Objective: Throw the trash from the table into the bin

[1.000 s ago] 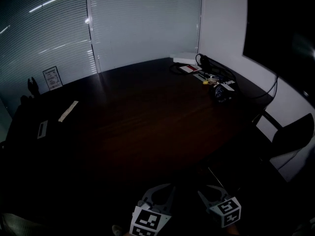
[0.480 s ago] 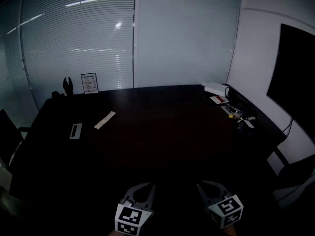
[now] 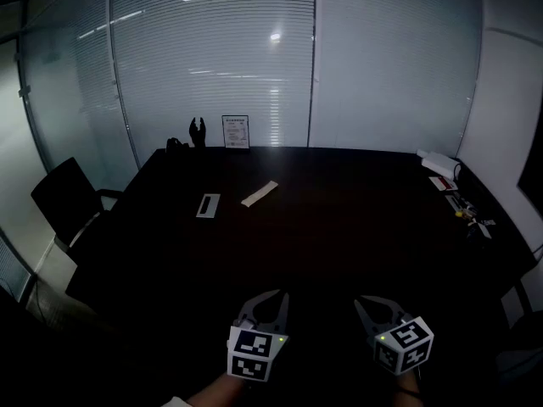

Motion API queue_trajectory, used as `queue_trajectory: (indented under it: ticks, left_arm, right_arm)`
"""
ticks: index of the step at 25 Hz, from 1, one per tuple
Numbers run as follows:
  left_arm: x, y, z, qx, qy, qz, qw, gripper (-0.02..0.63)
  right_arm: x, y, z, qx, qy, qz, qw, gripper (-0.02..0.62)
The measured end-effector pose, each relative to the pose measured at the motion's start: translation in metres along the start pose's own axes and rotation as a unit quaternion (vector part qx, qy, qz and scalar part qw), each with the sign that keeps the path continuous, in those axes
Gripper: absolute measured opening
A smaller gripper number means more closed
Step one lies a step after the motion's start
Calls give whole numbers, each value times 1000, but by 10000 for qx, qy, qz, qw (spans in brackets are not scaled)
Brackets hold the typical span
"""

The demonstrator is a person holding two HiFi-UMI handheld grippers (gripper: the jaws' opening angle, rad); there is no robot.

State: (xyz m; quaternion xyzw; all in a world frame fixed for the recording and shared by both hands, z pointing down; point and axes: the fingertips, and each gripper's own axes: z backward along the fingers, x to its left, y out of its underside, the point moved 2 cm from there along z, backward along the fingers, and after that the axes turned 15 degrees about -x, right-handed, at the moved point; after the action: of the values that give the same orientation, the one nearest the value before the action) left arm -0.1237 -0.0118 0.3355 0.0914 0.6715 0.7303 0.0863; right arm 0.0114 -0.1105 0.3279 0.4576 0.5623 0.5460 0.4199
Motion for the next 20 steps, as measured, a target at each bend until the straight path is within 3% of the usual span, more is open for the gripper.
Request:
queue_trajectory:
  ticks: [4, 13, 20]
  left_arm:
    - [8, -7, 9, -144, -156, 58, 9998, -2]
    - [13, -6, -5, -191, -226, 75, 9995, -2]
    - [77, -3, -43, -137, -372, 91, 9992, -2]
  right_arm:
    - [16, 4, -8, 50, -187, -34, 9998, 6]
    - [3, 9, -22, 132, -344, 23, 9993, 6]
    - [-13, -8, -96, 141, -497, 242, 9984, 6]
